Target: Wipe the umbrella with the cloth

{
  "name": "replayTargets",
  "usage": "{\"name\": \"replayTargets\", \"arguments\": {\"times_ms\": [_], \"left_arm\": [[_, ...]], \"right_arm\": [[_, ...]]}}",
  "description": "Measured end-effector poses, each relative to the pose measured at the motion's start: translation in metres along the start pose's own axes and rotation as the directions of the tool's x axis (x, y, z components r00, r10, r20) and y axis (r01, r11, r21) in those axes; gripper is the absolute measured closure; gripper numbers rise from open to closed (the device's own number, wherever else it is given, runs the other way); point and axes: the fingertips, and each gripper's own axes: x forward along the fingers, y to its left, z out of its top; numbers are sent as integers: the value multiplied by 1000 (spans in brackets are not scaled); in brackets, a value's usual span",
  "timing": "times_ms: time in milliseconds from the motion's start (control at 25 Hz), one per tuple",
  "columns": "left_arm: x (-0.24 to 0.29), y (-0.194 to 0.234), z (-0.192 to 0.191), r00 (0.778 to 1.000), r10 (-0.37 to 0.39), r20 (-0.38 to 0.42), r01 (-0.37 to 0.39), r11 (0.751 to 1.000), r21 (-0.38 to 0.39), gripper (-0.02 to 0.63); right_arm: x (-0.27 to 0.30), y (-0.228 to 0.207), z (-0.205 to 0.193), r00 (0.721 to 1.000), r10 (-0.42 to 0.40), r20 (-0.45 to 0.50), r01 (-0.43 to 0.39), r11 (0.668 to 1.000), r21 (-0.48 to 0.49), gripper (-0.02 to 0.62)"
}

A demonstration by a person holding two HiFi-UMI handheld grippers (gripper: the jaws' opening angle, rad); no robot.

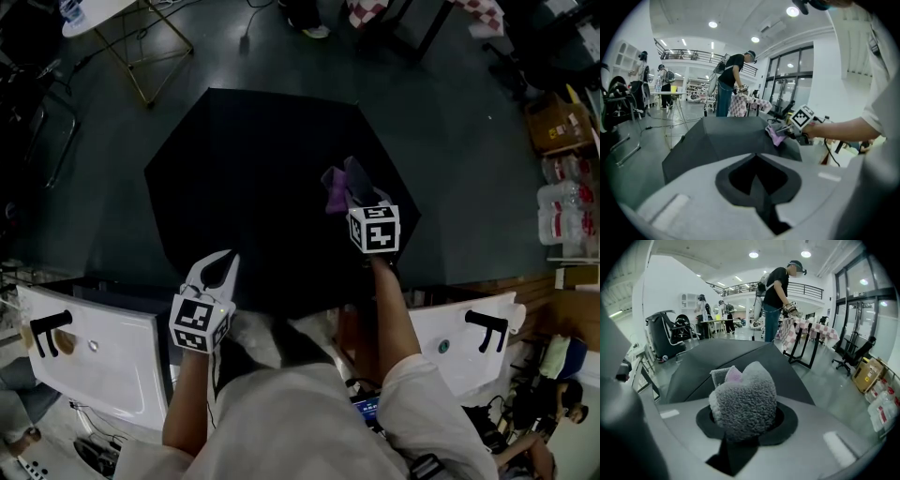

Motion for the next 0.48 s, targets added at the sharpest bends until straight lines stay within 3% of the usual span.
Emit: {"name": "replayTargets", "arguments": {"times_ms": [480], "left_arm": [[31, 3, -14, 999, -19, -41, 19, 1000, 1, 601]], "right_arm": [[6, -43, -39, 998, -33, -52, 38, 994, 107, 477]]}}
